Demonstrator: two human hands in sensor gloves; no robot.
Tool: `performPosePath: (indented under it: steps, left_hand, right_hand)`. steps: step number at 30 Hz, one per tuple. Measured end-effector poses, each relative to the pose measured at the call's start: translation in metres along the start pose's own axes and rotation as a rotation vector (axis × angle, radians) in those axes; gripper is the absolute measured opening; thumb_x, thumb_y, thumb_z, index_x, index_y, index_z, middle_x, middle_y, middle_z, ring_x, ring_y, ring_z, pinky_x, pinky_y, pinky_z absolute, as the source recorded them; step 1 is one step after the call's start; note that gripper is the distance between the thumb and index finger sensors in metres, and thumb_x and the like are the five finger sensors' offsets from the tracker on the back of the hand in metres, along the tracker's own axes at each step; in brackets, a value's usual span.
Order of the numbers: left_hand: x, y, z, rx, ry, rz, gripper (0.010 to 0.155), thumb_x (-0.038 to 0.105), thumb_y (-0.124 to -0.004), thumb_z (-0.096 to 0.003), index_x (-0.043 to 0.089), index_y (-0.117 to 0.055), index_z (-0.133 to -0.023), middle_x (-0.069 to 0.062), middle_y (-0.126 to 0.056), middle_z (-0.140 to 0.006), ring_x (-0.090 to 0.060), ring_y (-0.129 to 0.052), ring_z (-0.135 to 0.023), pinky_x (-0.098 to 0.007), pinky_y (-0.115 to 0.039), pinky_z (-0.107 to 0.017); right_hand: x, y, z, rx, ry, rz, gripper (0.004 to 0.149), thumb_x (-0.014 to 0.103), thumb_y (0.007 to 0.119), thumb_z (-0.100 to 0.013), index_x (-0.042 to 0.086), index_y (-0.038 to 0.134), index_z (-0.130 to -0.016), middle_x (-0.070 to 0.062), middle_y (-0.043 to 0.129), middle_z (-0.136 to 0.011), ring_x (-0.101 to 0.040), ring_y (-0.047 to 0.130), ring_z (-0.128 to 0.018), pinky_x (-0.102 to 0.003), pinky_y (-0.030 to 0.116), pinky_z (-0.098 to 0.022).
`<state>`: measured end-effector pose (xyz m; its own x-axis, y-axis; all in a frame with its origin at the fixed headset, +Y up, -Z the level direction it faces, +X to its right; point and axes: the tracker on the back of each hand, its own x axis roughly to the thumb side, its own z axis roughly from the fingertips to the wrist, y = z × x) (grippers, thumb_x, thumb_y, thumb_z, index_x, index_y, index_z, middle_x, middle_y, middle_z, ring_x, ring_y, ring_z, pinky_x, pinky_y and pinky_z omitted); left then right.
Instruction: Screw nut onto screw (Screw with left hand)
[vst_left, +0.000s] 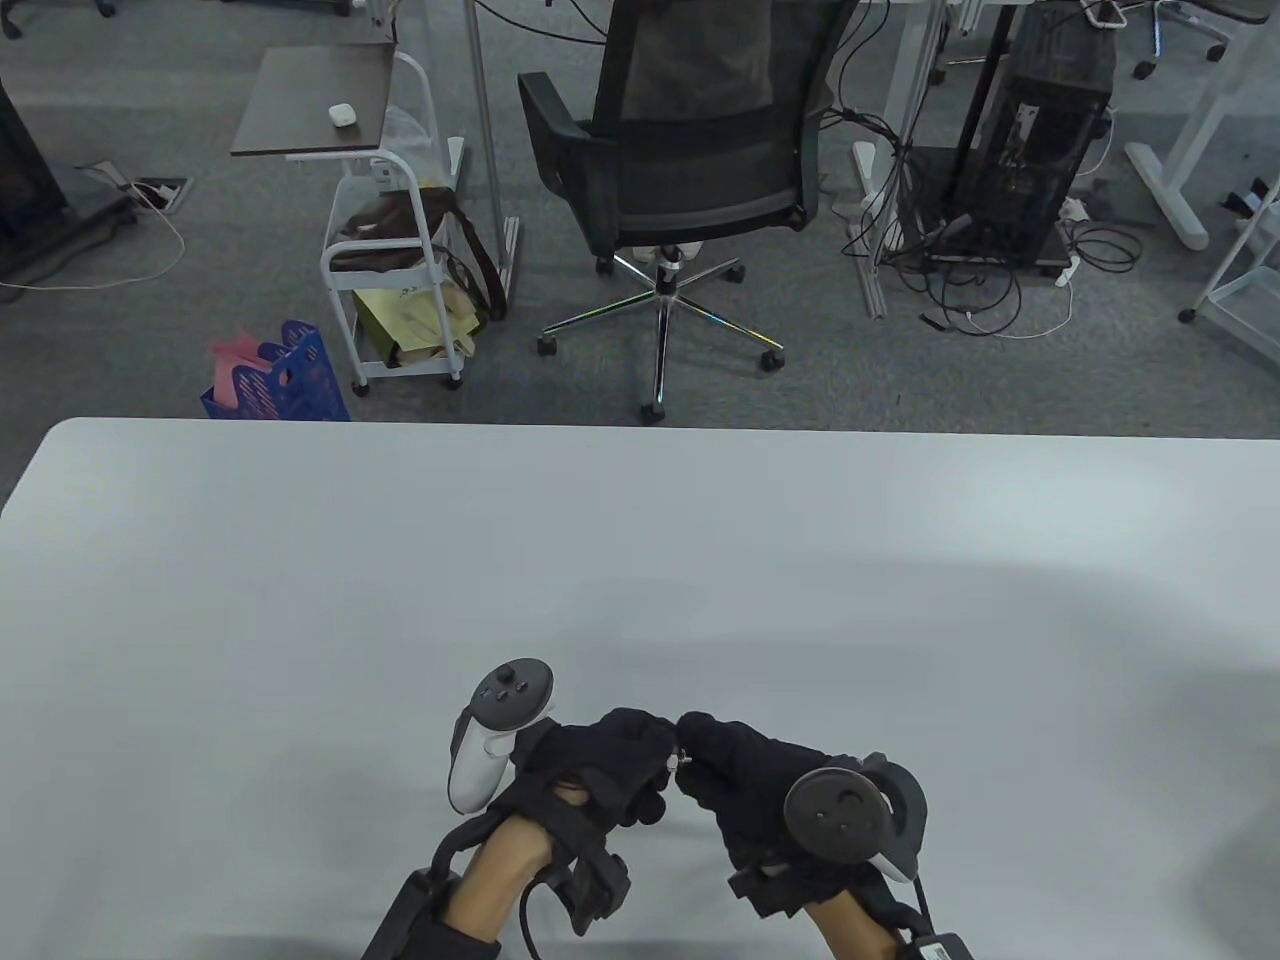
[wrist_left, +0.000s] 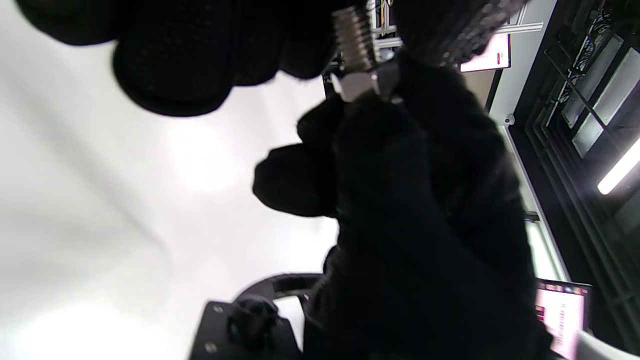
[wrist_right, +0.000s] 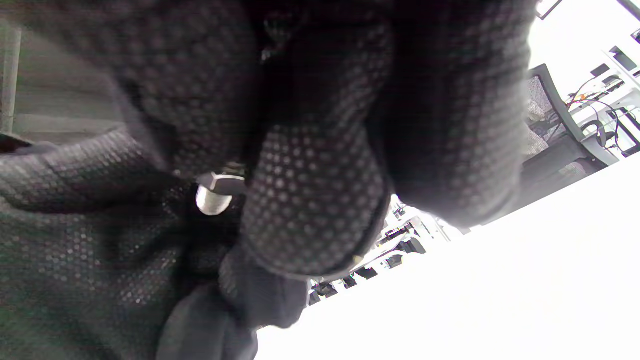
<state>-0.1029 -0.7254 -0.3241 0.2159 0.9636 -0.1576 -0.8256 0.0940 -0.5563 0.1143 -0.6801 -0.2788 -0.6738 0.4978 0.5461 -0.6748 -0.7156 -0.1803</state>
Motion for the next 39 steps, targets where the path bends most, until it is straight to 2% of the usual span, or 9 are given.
performPosePath:
  steps: [3,8,14,21,26,30,33,36,39]
  left_hand:
    - [0.0028,-0.0018,-0.0011,-0.026,-0.012,0.0,0.054,0.04,-0.072,-0.0444,0.002,-0.078,-0.083,-0.029,-0.085,-0.073,-0.046,-0.092,-0.046,-0.061,-0.07,-0.041]
    - [0.0019,-0.0025,-0.0004,-0.092,-0.028,0.049,0.063,0.043,-0.069,-0.0456,0.007,-0.058,-0.096,-0.026,-0.07,-0.086,-0.041,-0.086,-0.057,-0.058,-0.068,-0.048]
    - [0.002,-0.002,-0.0013,-0.035,-0.015,0.017,0.055,0.042,-0.072,-0.0445,0.003,-0.078,-0.083,-0.028,-0.085,-0.073,-0.045,-0.092,-0.045,-0.06,-0.071,-0.04]
    - [0.0017,-0.0011,0.0009,-0.051,-0.014,0.05,0.064,0.046,-0.07,-0.045,0.006,-0.065,-0.094,-0.026,-0.077,-0.081,-0.043,-0.089,-0.053,-0.058,-0.069,-0.045]
    - [0.0032,-0.0042,-0.0005,-0.05,-0.008,0.008,0.057,0.043,-0.072,-0.0445,0.002,-0.078,-0.084,-0.028,-0.085,-0.073,-0.045,-0.092,-0.045,-0.06,-0.071,-0.041]
    - [0.0043,-0.0044,-0.0004,-0.11,-0.023,0.027,0.056,0.039,-0.072,-0.0452,0.005,-0.068,-0.089,-0.026,-0.077,-0.08,-0.042,-0.089,-0.052,-0.058,-0.069,-0.045]
    - [0.0019,-0.0027,0.0006,-0.073,-0.014,0.053,0.066,0.048,-0.07,-0.0451,0.005,-0.064,-0.095,-0.027,-0.076,-0.082,-0.043,-0.088,-0.054,-0.059,-0.068,-0.046]
    - [0.0034,-0.0019,0.0003,-0.009,-0.018,-0.004,0.059,0.044,-0.072,-0.0439,0.003,-0.079,-0.085,-0.028,-0.084,-0.074,-0.045,-0.091,-0.046,-0.06,-0.071,-0.042]
    - [0.0064,-0.0034,0.0001,-0.059,-0.017,-0.002,0.054,0.038,-0.072,-0.0445,0.003,-0.074,-0.086,-0.027,-0.081,-0.076,-0.044,-0.09,-0.048,-0.059,-0.07,-0.043]
  right_hand:
    - [-0.0007,-0.0003,0.0001,-0.002,0.0,0.0,0.048,0.033,0.095,-0.03,0.014,0.091,-0.073,-0.006,0.107,-0.057,-0.01,0.118,-0.026,-0.036,0.103,-0.027]
    - [-0.001,-0.001,0.0002,-0.008,0.011,-0.039,0.047,0.033,0.095,-0.03,0.014,0.091,-0.073,-0.006,0.107,-0.057,-0.01,0.118,-0.026,-0.036,0.104,-0.027]
    - [-0.0011,-0.0006,0.0004,-0.005,0.003,-0.019,0.047,0.033,0.095,-0.03,0.015,0.091,-0.073,-0.005,0.107,-0.057,-0.01,0.118,-0.026,-0.036,0.103,-0.027]
    - [-0.0016,-0.0007,0.0006,-0.014,0.015,-0.053,0.047,0.033,0.094,-0.03,0.015,0.092,-0.073,-0.006,0.107,-0.057,-0.01,0.118,-0.026,-0.036,0.103,-0.027]
    - [-0.0017,-0.001,0.0006,-0.01,0.007,-0.029,0.046,0.033,0.094,-0.03,0.015,0.092,-0.073,-0.005,0.107,-0.057,-0.01,0.118,-0.026,-0.036,0.104,-0.027]
    - [-0.002,-0.0008,0.0006,-0.012,0.02,-0.061,0.046,0.033,0.094,-0.03,0.015,0.092,-0.073,-0.006,0.107,-0.057,-0.01,0.118,-0.026,-0.036,0.103,-0.027]
    - [-0.0022,-0.0016,0.0004,-0.016,0.015,-0.045,0.046,0.033,0.094,-0.03,0.015,0.092,-0.073,-0.005,0.107,-0.057,-0.01,0.118,-0.026,-0.036,0.103,-0.027]
    - [-0.0019,-0.0005,0.0004,-0.007,0.012,-0.036,0.046,0.033,0.094,-0.03,0.015,0.092,-0.073,-0.005,0.107,-0.057,-0.01,0.118,-0.026,-0.036,0.103,-0.027]
    - [-0.0013,-0.0002,0.0004,-0.001,0.007,-0.034,0.046,0.033,0.094,-0.03,0.015,0.092,-0.073,-0.005,0.107,-0.057,-0.01,0.118,-0.026,-0.036,0.103,-0.027]
